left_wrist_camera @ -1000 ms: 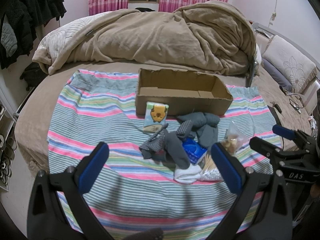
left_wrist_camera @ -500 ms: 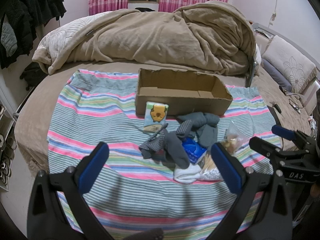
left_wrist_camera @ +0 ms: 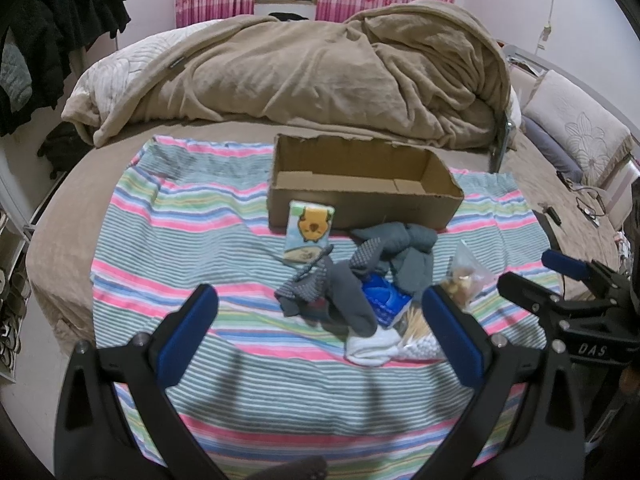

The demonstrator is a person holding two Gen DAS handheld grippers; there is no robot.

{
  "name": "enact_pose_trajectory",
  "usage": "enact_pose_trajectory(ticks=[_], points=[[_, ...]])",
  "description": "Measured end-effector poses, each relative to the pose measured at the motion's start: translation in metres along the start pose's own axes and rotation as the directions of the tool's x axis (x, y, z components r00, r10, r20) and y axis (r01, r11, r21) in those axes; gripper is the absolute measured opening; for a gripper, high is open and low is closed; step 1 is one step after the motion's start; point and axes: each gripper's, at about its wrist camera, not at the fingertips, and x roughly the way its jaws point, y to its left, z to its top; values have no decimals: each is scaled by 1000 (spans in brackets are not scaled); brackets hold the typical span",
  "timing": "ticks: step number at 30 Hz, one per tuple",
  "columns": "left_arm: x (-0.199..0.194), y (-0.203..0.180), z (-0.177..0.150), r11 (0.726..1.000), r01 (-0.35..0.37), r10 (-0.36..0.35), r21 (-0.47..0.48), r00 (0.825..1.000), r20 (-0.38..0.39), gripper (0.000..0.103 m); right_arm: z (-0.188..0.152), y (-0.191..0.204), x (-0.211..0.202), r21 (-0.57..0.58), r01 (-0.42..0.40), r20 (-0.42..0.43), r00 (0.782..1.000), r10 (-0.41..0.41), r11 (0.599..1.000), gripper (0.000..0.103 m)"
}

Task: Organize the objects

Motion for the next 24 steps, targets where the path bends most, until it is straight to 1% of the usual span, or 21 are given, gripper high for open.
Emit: enact_pose_trajectory(ticks=[12, 16, 24], points=[[20, 8, 3, 1000, 6, -6, -14, 1000, -29, 102, 3, -7, 17, 13, 1, -32, 999, -1, 1000, 102], [33, 12, 6, 999, 27, -28, -25, 999, -43, 102, 6, -12, 28, 17, 7, -48, 999, -6, 1000, 102], [68, 18, 10, 999, 33, -35, -31, 996, -77, 102, 15, -30, 53, 45, 14, -75, 997, -10, 999, 102]])
